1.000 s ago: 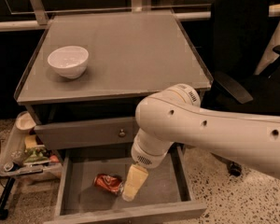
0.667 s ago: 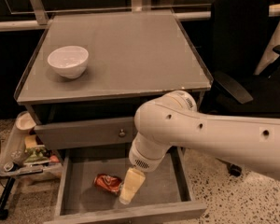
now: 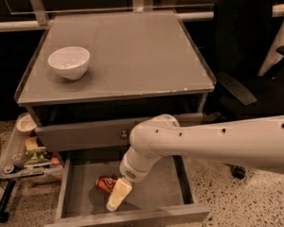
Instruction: Pick coke can from middle drawer and place on counter
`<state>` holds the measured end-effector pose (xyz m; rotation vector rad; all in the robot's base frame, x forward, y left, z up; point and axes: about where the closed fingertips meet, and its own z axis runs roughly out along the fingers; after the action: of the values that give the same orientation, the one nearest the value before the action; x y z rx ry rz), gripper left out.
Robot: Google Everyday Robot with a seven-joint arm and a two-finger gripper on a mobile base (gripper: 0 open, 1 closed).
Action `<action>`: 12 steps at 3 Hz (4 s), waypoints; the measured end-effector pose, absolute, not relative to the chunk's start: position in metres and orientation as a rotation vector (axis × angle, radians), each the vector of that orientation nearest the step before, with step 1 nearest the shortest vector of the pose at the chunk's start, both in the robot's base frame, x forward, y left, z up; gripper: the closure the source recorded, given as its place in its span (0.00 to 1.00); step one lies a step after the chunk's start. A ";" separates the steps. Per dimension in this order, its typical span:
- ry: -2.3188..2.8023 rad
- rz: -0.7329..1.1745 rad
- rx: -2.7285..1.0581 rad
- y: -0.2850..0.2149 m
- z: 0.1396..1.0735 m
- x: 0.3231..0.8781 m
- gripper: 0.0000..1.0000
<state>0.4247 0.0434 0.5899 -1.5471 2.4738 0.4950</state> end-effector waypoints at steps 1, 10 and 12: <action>2.499 0.570 -1.494 0.058 0.547 0.432 0.00; 2.498 0.646 -1.341 0.107 0.370 0.502 0.00; 2.509 0.651 -1.336 0.108 0.357 0.503 0.18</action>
Offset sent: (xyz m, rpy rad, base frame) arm 0.0067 0.0123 -0.0341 0.0300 0.0292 -0.0275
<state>0.5029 0.1076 0.3566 -1.3357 2.5089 0.6508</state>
